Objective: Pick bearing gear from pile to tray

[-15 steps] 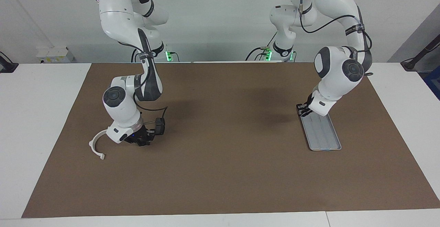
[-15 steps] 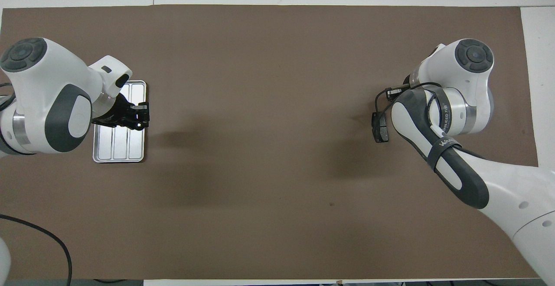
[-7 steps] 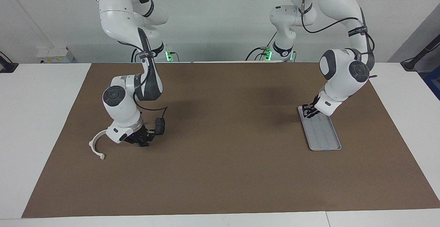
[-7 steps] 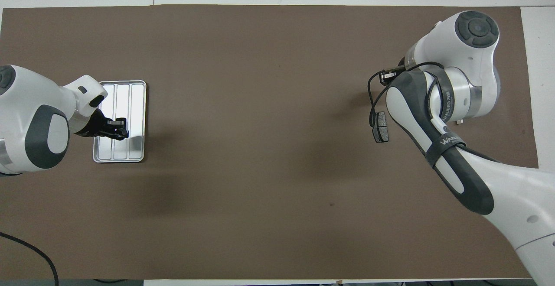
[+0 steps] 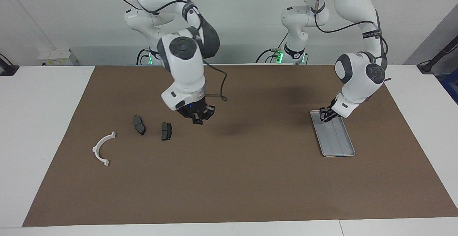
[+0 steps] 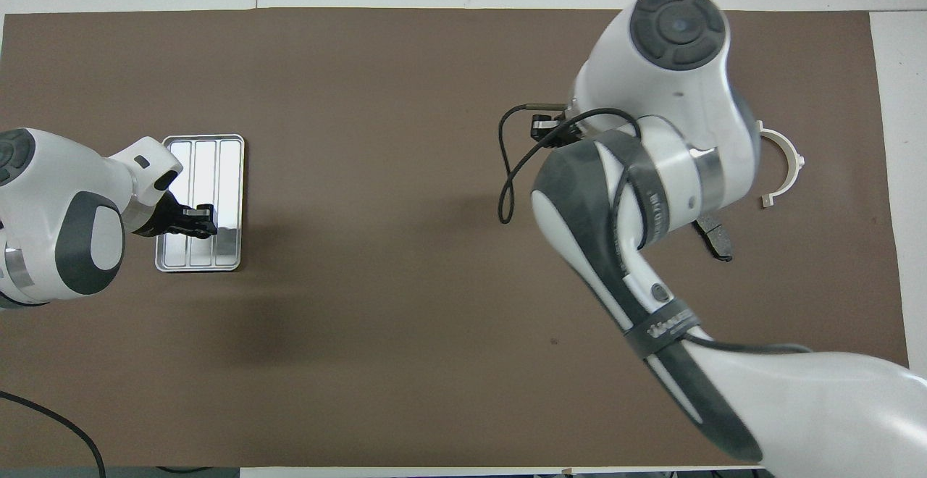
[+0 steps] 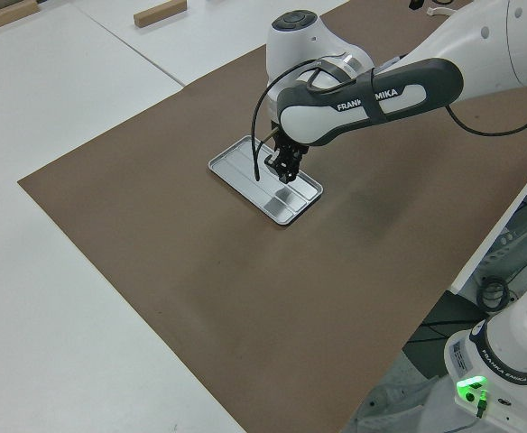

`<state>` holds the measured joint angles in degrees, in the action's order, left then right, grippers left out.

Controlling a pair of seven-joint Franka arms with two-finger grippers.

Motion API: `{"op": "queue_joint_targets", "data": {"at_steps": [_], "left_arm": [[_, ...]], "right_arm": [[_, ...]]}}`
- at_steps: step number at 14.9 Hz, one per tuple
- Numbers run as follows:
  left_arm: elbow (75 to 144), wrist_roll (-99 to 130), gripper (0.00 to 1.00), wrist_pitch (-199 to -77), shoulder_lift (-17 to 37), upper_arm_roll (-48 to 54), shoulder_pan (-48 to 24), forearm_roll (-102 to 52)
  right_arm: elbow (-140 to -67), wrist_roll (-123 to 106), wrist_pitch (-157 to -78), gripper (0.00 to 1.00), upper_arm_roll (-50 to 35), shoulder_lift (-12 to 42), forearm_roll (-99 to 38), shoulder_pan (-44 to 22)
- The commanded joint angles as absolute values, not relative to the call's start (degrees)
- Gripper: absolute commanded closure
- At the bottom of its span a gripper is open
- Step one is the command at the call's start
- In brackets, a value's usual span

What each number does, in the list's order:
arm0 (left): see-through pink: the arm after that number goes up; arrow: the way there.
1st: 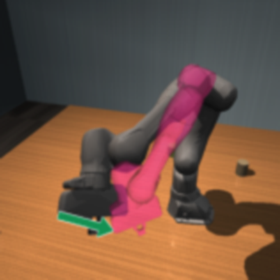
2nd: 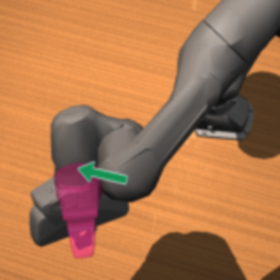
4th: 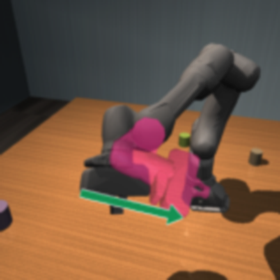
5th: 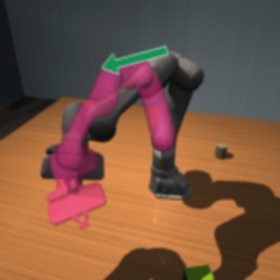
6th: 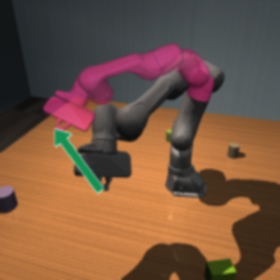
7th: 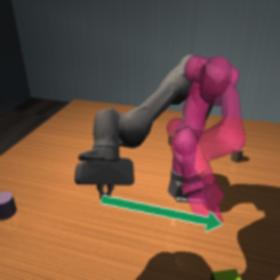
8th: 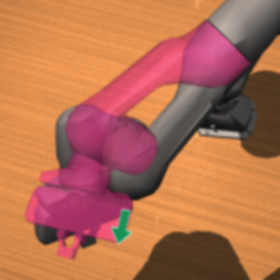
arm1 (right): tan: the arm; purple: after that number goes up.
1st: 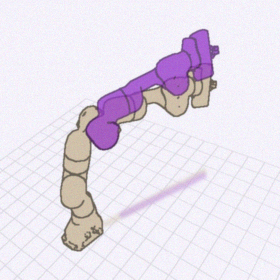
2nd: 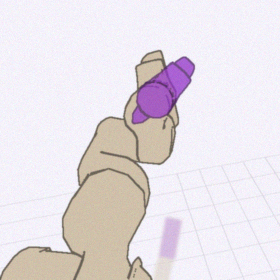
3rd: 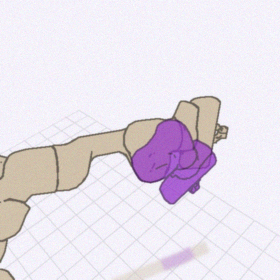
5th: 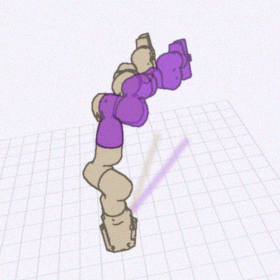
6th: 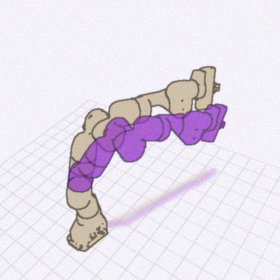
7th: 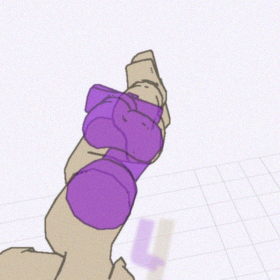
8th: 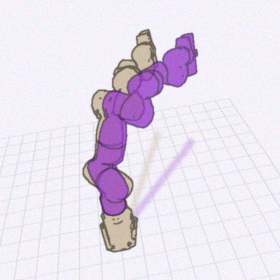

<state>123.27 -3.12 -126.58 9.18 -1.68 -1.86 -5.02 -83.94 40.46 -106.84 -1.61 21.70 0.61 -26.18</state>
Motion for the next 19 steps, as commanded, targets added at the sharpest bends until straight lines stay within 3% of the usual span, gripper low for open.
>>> {"op": "queue_joint_targets", "data": {"at_steps": [1,4,6,11,14,16,17,18,19], "left_arm": [[126.7,-3.9,1.0,-128.6,6.9,-1.4,-1.4,-5.7],[127.1,-3.8,1.0,-129.1,6.8,-1.3,-1.4,-5.7],[127.8,-3.8,1.0,-130.9,7.0,-1.4,-1.4,-5.7],[128.3,-3.7,0.97,-131.7,7.5,-1.3,-1.4,-5.7],[128.4,-3.7,0.72,-132.1,7.5,-1.3,-1.5,-5.7],[128.6,-3.4,0.7,-132.1,7.5,-1.4,-1.8,-5.7],[128.7,-3.4,0.63,-132.2,7.5,-1.4,-1.8,-5.7],[128.7,-3.4,0.52,-132.1,7.5,-1.4,-1.8,-5.7],[128.6,-3.4,0.24,-132.1,7.5,-1.4,-1.8,-5.7]], "right_arm": [[-85.2,50.9,-106.8,1.0,-1.2,20.7,0.2,-32.4],[-88.6,58.5,-111.0,1.0,-1.3,21.2,0.2,-38.0],[-93.0,59.1,-116.2,1.0,-1.4,21.0,0.2,-38.7],[-94.9,59.3,-122.8,1.0,-1.5,25.0,0.2,-39.9],[-96.7,59.2,-126.2,1.0,-1.5,25.7,0.2,-39.8],[-98.3,59.2,-128.9,1.0,-1.5,26.3,0.2,-39.7],[-99.0,59.2,-130.6,1.0,-1.5,26.5,0.2,-39.7],[-99.1,59.1,-131.1,1.0,-1.5,26.9,0.2,-39.6],[-99.1,59.1,-131.4,1.0,-1.5,27.3,0.2,-39.6]]}}
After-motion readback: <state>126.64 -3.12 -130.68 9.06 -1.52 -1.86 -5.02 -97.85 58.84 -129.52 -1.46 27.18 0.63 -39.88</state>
